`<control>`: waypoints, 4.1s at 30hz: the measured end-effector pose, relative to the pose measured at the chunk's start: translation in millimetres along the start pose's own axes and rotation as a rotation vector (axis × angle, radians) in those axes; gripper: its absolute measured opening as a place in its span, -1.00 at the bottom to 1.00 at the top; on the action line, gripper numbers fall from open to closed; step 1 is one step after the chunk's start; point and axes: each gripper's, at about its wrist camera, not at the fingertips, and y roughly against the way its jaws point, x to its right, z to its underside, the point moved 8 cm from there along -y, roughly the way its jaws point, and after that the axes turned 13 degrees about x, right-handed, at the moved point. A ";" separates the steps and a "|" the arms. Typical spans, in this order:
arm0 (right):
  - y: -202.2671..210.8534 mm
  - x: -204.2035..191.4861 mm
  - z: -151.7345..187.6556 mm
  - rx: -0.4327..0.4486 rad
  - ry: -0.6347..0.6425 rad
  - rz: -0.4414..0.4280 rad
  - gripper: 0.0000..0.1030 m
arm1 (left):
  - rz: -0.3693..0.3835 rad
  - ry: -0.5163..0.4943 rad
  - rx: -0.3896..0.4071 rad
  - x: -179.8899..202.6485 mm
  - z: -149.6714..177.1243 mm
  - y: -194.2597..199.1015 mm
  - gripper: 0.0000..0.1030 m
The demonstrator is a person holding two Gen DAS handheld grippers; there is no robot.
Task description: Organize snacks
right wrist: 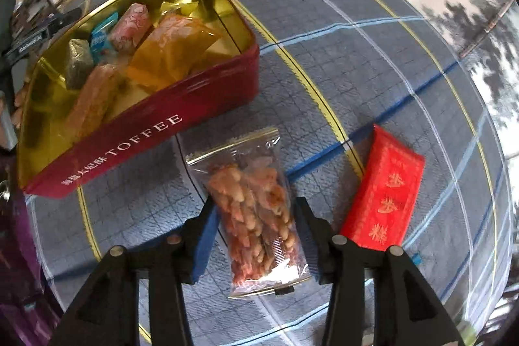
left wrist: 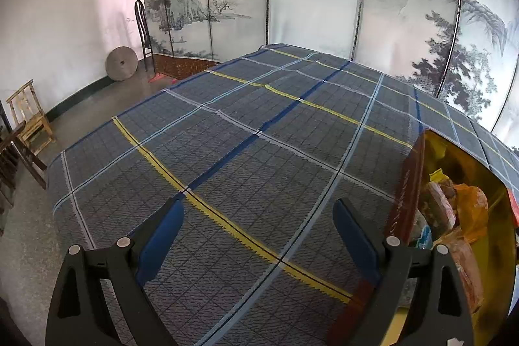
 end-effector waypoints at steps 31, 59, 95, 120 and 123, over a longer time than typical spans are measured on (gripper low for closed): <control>187.2 145.3 314.9 0.361 -0.877 0.610 -0.22 | 0.650 -0.209 -0.454 380.6 -31.0 87.7 0.94; 180.5 161.1 317.0 0.477 -0.913 0.555 -0.22 | 0.294 -0.323 -0.634 467.1 66.0 0.5 0.45; 174.9 163.9 312.6 0.435 -0.910 0.623 -0.22 | 0.371 -0.295 -0.074 254.6 -14.5 142.6 -0.17; 172.9 163.5 309.9 0.387 -0.872 0.669 -0.21 | 0.195 -0.198 -0.099 144.2 -6.3 74.5 -0.17; 172.8 163.7 310.3 0.385 -0.870 0.671 -0.21 | 0.189 -0.200 -0.096 141.7 -5.4 72.1 -0.17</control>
